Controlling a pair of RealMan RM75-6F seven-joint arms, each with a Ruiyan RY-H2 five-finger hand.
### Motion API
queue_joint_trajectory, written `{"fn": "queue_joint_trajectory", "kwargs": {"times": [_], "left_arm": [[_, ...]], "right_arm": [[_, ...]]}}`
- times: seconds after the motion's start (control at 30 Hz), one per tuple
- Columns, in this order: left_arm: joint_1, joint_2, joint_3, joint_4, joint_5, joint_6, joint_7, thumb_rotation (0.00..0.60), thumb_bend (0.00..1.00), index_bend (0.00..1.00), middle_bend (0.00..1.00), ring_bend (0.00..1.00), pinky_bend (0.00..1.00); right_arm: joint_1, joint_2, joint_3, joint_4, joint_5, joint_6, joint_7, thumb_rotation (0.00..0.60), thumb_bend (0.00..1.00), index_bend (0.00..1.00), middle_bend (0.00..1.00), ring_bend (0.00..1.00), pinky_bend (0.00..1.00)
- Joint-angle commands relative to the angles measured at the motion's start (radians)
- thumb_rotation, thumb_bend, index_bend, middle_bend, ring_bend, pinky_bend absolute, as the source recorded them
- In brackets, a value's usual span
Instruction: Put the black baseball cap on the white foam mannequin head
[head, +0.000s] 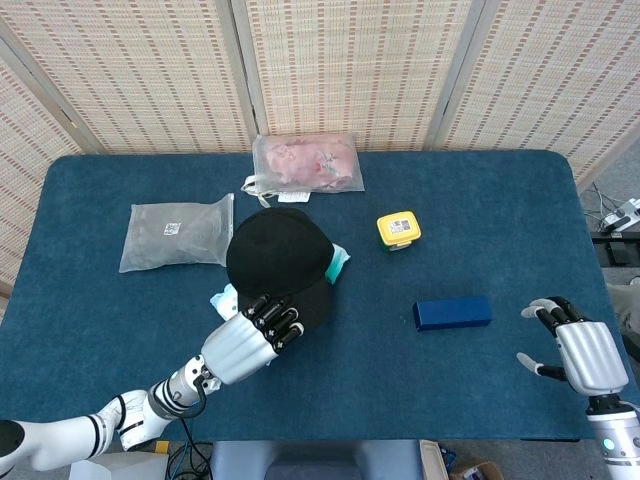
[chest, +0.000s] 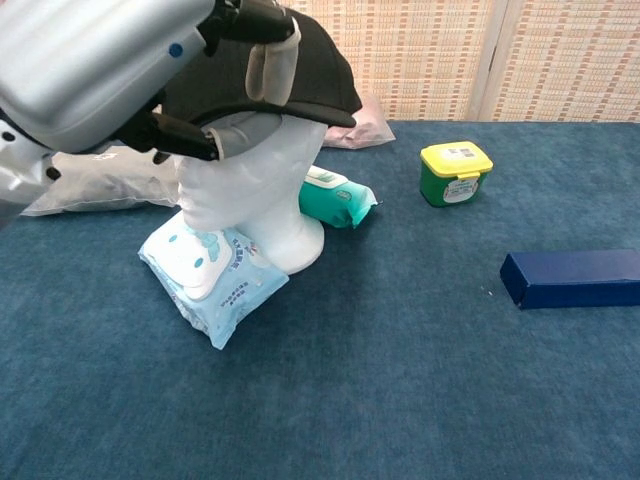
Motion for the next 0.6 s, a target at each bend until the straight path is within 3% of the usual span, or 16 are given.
{"fn": "queue_joint_trajectory", "kwargs": {"times": [0.03, 0.6], "left_arm": [[0.009, -0.012, 0.012, 0.023, 0.005, 0.014, -0.011, 0.600, 0.49, 0.59, 0.60, 0.36, 0.56], [0.058, -0.059, 0.056, 0.122, -0.001, 0.064, -0.064, 0.600, 0.49, 0.59, 0.60, 0.36, 0.56]], "right_arm": [[-0.001, 0.001, 0.000, 0.001, 0.000, 0.002, 0.002, 0.600, 0.12, 0.37, 0.32, 0.23, 0.57], [-0.002, 0.000, 0.000, 0.000, 0.000, 0.002, -0.001, 0.600, 0.12, 0.37, 0.32, 0.23, 0.57]]}}
